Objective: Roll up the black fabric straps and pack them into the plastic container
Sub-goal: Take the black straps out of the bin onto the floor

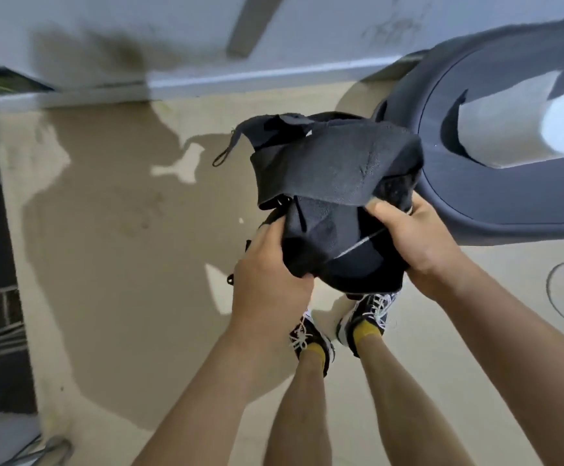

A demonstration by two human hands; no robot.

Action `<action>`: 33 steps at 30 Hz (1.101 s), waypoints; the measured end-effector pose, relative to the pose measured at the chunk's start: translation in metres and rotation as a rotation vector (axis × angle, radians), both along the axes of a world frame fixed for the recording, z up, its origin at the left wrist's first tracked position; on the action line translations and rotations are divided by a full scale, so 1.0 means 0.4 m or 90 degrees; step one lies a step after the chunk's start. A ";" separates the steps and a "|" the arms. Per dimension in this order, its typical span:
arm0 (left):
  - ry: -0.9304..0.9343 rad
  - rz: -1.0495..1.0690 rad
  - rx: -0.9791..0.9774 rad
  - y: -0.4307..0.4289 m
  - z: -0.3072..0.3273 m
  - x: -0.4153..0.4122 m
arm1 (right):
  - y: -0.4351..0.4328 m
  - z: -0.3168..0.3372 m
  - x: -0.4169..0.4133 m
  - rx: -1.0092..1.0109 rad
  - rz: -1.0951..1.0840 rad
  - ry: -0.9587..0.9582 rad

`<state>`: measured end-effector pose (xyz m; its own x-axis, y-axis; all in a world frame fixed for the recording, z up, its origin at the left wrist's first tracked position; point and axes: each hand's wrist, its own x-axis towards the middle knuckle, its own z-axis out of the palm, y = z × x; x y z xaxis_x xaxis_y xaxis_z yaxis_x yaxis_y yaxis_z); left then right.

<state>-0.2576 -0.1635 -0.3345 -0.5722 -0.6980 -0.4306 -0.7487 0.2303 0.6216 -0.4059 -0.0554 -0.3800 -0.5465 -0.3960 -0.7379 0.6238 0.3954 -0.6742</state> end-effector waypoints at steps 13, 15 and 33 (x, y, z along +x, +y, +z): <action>0.110 0.265 -0.040 -0.067 0.450 0.058 | 0.336 0.398 -0.040 -0.027 0.107 0.182; 0.163 0.297 0.009 -0.044 0.483 0.062 | 0.391 0.464 -0.025 -0.011 0.114 0.219; 0.306 0.028 0.479 0.564 0.858 -0.015 | 0.752 0.884 0.240 -0.287 -0.240 -0.090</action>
<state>-0.2635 0.0620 0.0085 -0.7882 -0.3534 -0.5038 -0.3668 -0.3876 0.8457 -0.3099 0.2454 -0.0266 -0.6189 -0.4849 -0.6179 0.7610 -0.1753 -0.6247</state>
